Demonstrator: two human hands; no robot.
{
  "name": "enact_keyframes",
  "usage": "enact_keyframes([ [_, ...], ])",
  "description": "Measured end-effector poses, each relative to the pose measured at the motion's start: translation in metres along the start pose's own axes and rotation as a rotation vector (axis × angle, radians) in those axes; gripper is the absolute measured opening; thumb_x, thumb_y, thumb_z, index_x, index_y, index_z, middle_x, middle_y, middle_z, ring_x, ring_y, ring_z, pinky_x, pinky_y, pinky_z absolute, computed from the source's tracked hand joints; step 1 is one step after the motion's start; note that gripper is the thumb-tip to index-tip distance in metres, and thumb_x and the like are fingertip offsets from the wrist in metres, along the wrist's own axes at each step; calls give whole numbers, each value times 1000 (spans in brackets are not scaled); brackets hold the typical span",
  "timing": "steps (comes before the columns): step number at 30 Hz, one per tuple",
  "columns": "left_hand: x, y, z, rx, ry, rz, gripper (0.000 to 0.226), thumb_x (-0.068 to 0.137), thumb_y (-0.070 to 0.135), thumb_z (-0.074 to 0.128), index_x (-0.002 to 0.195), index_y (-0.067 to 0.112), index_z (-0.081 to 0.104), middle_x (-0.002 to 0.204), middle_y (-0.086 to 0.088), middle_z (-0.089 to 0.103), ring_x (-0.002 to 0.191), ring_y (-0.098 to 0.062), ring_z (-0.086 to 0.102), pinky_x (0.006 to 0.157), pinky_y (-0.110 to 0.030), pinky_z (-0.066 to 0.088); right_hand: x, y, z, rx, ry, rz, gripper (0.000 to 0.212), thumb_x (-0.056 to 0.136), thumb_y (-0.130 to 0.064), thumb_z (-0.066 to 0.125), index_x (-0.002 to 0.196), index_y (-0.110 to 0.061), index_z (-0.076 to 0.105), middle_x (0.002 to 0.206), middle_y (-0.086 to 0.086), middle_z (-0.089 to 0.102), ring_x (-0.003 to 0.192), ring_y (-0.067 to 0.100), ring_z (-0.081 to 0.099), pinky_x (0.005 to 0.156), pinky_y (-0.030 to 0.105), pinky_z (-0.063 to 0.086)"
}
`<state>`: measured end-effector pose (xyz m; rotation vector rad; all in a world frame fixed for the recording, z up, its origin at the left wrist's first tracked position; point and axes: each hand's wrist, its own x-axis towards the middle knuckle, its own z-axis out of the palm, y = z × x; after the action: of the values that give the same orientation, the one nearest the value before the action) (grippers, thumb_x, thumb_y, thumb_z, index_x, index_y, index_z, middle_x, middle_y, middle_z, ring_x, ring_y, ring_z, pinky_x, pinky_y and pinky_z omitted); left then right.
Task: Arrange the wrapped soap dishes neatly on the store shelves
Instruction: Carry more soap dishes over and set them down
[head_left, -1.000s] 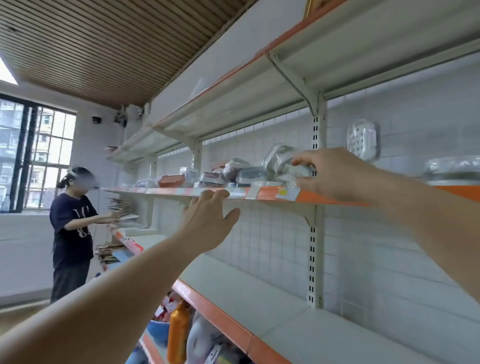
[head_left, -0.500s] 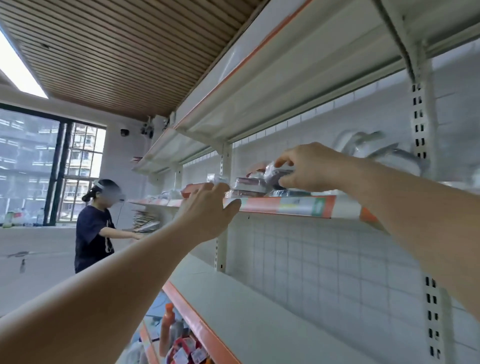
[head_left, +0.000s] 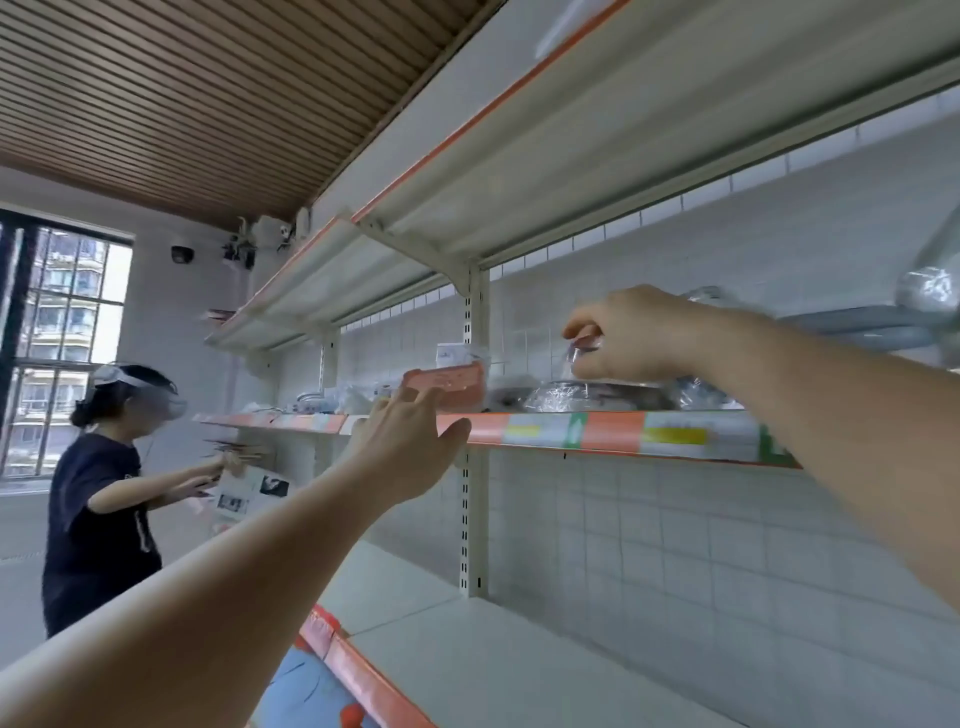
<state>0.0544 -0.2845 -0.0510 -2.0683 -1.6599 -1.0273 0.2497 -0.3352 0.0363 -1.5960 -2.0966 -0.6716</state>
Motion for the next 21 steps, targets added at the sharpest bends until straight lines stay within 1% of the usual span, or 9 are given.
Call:
enact_keyframes([
  [6,62,-63,39,-26,3,32,43,97,40,38,135,21,41,138,-11,41,123,-30,40,98,-38,35,70,-37,39,-93,-51,21,44,94,-26,51,137,-23,45,139,1,47,125,20,43,93,25,34],
  [11,114,-88,67,-6,88,86,45,97,39,38,138,20,40,143,-6,39,125,-30,40,98,-38,35,120,-48,72,-175,-15,-3,43,95,-22,49,137,-23,45,141,0,45,124,20,45,93,25,34],
  [12,128,-90,70,-9,87,101,46,97,39,38,139,21,39,144,-5,39,126,-28,39,98,-38,35,130,-46,73,-175,-14,-1,43,94,-21,50,137,-24,46,141,-1,45,116,20,49,89,24,35],
  [14,154,-92,77,-7,52,140,44,97,36,38,139,23,38,144,-4,40,129,-26,37,101,-37,33,147,-40,74,-159,-19,25,42,94,-20,50,135,-24,47,139,0,46,81,15,53,84,26,43],
  [16,175,-89,80,6,-10,196,41,98,35,37,137,23,41,141,-5,44,128,-25,39,102,-34,32,164,-31,76,-158,9,66,40,94,-18,51,134,-23,48,137,2,46,70,16,48,84,34,52],
  [18,191,-85,83,-9,-101,253,29,96,34,41,121,25,52,119,-3,56,111,-25,49,91,-30,37,178,-23,80,-158,4,102,39,93,-17,50,131,-22,51,132,2,48,77,19,53,81,37,55],
  [19,199,-85,87,10,-142,282,13,94,32,45,102,27,54,102,0,56,98,-24,49,81,-28,37,184,-19,84,-160,-22,123,38,93,-17,51,130,-23,52,129,2,49,77,20,56,79,39,56],
  [20,207,-84,89,40,-155,320,7,91,31,50,87,26,48,93,2,54,90,-22,46,75,-26,34,189,-15,87,-183,-64,145,37,92,-17,52,129,-23,54,125,2,52,79,21,59,80,39,56],
  [21,216,-86,92,94,-164,341,12,87,34,54,85,26,45,96,1,55,90,-21,46,75,-26,34,192,-11,90,-222,-105,169,36,92,-18,53,128,-22,54,121,2,55,85,23,62,84,38,54],
])
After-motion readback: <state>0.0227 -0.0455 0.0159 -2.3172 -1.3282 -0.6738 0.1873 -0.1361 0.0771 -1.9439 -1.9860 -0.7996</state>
